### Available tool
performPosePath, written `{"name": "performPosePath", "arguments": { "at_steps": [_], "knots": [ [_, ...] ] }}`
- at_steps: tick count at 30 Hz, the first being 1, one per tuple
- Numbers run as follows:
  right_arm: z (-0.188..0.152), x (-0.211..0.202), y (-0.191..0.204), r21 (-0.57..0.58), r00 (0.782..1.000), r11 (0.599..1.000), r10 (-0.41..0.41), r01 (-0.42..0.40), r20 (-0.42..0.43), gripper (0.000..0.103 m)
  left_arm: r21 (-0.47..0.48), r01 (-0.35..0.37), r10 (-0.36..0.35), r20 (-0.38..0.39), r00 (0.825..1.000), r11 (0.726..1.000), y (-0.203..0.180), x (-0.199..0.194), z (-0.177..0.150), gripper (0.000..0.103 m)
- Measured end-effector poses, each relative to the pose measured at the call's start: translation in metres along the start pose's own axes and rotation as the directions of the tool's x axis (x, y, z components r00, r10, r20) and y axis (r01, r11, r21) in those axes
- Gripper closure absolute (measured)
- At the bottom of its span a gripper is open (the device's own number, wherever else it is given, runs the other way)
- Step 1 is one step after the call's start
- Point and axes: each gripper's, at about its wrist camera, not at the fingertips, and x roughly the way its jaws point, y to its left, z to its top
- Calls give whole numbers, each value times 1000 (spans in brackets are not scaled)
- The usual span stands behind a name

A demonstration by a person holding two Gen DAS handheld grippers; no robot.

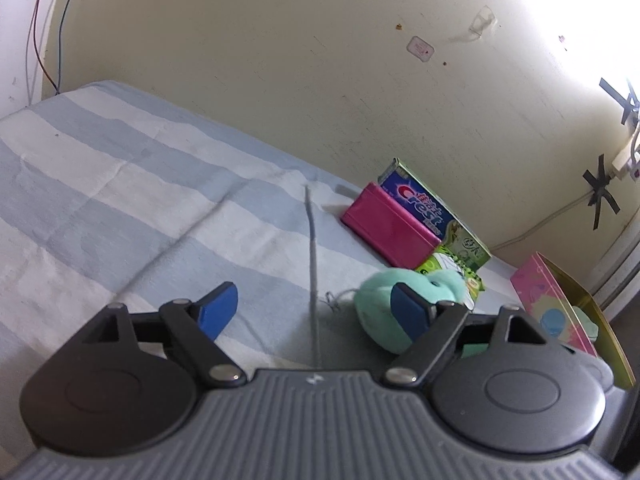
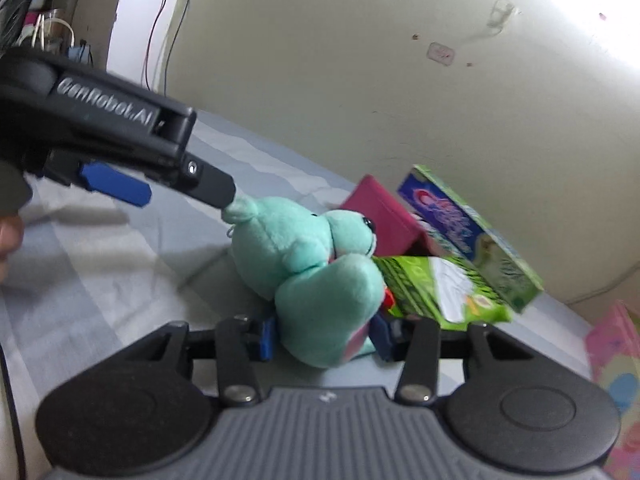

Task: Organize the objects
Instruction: 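Reach the right gripper to the teal teddy bear and grasp it, then carry the teal bear into the pink tin and release it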

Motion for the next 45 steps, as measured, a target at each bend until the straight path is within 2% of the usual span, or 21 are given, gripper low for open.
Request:
{"name": "performPosePath", "arguments": {
  "at_steps": [6, 10, 14, 17, 19, 20, 21, 23, 24, 27, 29, 32, 33, 35, 37, 38, 40, 41, 42, 44, 45],
  "knots": [
    [-13, -30, -3, -28, 999, 999, -17, 18, 29, 60, 12, 47, -46, -38, 998, 999, -3, 3, -3, 17],
    [-27, -57, 3, -99, 996, 991, -88, 90, 23, 59, 49, 155, -150, -90, 985, 987, -16, 2, -10, 17],
    [-49, -87, -1, -161, 986, 973, -167, 166, 6, 57, 137, 244, -228, -122, 966, 960, -33, -2, -19, 17],
    [-68, -110, -7, -209, 973, 952, -229, 222, -9, 55, 165, 340, -309, -189, 932, 926, -44, 0, -28, 16],
    [-79, -117, -16, -226, 971, 948, -236, 223, -31, 50, 166, 414, -370, -243, 897, 895, -52, 1, -34, 16],
    [-85, -122, -18, -236, 970, 946, -239, 223, -41, 41, 173, 444, -394, -261, 881, 879, -54, 0, -37, 15],
    [-91, -127, -18, -246, 967, 940, -253, 237, -35, 27, 185, 470, -414, -274, 868, 863, -58, 0, -39, 14],
    [-101, -141, -17, -263, 964, 931, -266, 255, -7, 18, 216, 511, -446, -288, 847, 832, -63, -2, -44, 11],
    [-106, -146, -20, -261, 967, 933, -256, 246, -3, 18, 229, 524, -453, -301, 839, 820, -66, -2, -47, 11],
    [-123, -159, -37, -212, 977, 955, -213, 208, -1, 13, 222, 541, -458, -332, 825, 811, -77, -3, -54, 11],
    [-129, -169, -53, -125, 986, 979, -166, 163, -15, 13, 216, 575, -489, -346, 801, 789, -82, -7, -55, 11],
    [-138, -176, -79, 55, 999, 997, -50, 51, -8, 13, 207, 605, -515, -361, 777, 769, -97, -14, -62, 11],
    [-138, -176, -85, 99, 1000, 995, -17, 17, 4, 13, 213, 603, -509, -367, 778, 769, -103, -14, -65, 11],
    [-133, -168, -95, 176, 998, 983, 57, -59, 14, 13, 231, 579, -476, -378, 794, 782, -114, -10, -73, 12],
    [-130, -159, -96, 235, 994, 966, 109, -111, 21, 14, 216, 562, -452, -403, 796, 798, -121, 0, -79, 14],
    [-126, -149, -100, 263, 990, 954, 139, -142, 30, 16, 206, 556, -441, -417, 795, 806, -123, 7, -82, 18],
    [-126, -138, -102, 317, 981, 928, 191, -194, 40, 28, 192, 536, -412, -448, 793, 822, -131, 22, -87, 33],
    [-124, -130, -104, 335, 973, 915, 225, -226, 41, 42, 179, 539, -418, -452, 788, 823, -134, 24, -88, 34],
    [-123, -124, -106, 349, 974, 911, 224, -221, 35, 43, 184, 534, -418, -436, 797, 825, -141, 23, -85, 35],
    [-121, -124, -109, 330, 984, 927, 172, -176, 42, 53, 262, 538, -424, -385, 820, 801, -162, 12, -74, 37],
    [-121, -130, -116, 328, 987, 931, 147, -161, 67, 53, 294, 553, -440, -371, 818, 780, -174, 8, -69, 37]
  ]
}}
